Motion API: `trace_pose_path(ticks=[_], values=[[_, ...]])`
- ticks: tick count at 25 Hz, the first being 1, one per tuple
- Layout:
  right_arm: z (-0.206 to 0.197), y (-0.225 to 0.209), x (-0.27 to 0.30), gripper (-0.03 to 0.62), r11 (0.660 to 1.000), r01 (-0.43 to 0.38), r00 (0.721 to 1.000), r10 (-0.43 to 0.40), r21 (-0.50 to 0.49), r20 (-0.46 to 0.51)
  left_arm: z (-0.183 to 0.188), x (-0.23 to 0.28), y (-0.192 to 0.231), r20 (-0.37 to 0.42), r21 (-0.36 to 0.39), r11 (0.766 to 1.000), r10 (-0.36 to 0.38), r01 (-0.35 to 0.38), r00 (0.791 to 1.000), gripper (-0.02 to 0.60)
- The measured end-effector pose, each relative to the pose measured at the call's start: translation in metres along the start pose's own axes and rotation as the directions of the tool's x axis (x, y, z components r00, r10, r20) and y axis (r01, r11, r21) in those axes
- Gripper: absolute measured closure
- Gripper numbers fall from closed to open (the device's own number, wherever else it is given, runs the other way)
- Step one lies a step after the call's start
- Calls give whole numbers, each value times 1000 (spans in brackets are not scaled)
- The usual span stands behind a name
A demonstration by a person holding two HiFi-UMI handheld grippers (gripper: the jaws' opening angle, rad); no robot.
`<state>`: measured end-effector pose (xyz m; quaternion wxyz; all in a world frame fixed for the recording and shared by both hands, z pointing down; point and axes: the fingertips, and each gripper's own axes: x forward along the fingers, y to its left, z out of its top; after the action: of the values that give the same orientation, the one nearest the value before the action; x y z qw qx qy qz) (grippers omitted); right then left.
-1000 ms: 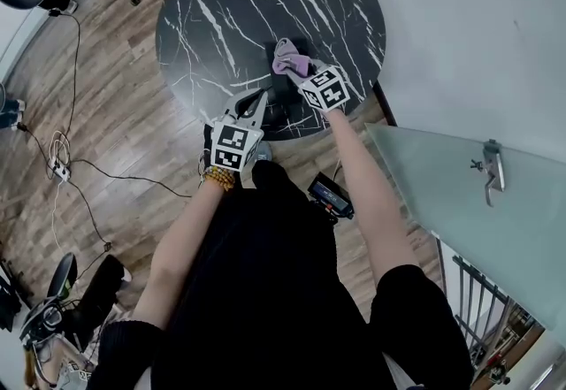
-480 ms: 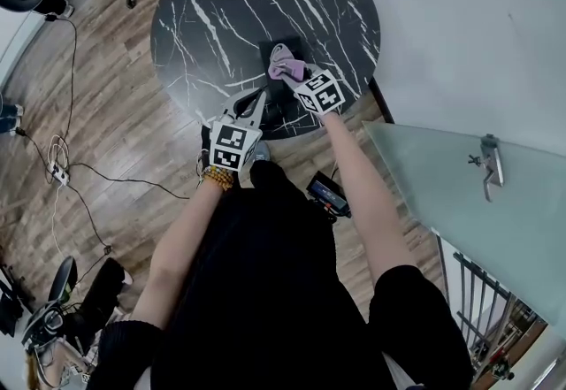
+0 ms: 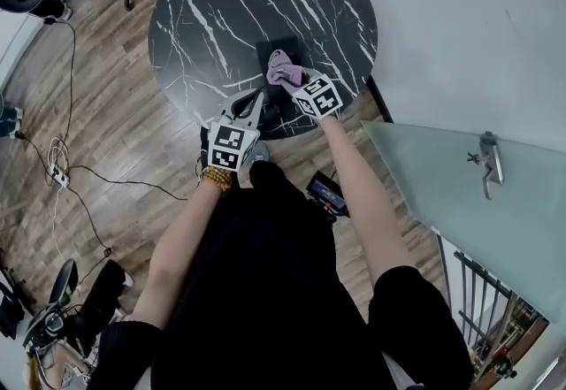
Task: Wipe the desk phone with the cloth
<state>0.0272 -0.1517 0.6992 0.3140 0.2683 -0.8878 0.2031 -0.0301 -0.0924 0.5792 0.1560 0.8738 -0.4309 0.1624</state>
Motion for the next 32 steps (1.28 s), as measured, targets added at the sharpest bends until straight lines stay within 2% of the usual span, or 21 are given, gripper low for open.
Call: trace_pose_path(ticks=[32], values=[[-27,12,-5,514,999,-15,1000,16,51,-22,-18,-5,-3,-34,2,1000,-4,4,999,568]])
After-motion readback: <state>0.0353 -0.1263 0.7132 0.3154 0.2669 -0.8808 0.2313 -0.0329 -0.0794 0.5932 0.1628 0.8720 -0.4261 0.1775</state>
